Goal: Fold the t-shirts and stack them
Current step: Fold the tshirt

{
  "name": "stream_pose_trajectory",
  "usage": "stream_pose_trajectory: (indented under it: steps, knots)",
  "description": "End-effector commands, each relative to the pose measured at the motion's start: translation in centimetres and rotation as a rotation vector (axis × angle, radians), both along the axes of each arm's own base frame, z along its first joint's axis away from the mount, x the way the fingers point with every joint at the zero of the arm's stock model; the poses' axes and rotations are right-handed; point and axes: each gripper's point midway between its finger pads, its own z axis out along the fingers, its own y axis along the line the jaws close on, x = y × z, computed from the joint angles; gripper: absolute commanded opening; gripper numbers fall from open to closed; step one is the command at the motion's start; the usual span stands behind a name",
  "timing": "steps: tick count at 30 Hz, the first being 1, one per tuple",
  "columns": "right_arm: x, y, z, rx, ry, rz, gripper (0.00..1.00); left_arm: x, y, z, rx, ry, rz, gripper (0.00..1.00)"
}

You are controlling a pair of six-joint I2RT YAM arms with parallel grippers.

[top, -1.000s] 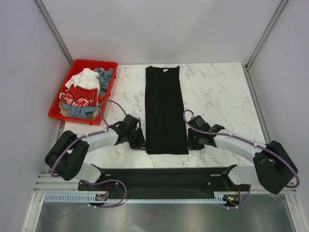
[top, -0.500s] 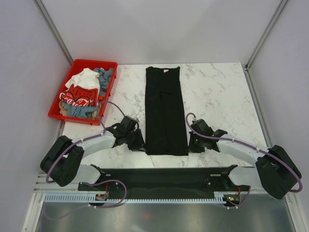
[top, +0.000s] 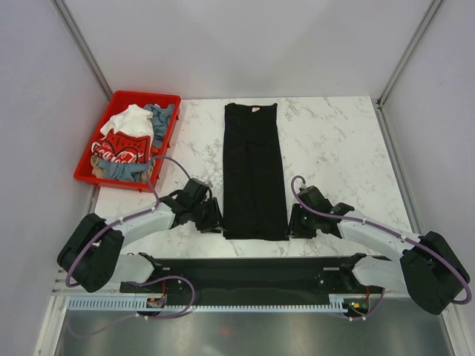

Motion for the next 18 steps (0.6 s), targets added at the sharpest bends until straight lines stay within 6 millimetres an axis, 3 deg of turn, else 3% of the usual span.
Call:
stream_pose_trajectory:
  steps: [1,9,18]
  knots:
    - [-0.3,0.1,0.0,0.014,0.015,-0.013,0.36,0.0,-0.3,-0.5,0.010,0.030,0.022,0.41]
    - [-0.4,0.4,0.2,0.034,0.015,-0.003,0.28,-0.3,-0.7,-1.4,0.010,0.056,0.018,0.40]
    - [-1.2,0.4,-0.1,0.040,0.023,-0.003,0.24,-1.2,-0.4,-2.2,0.036,0.066,0.033,0.17]
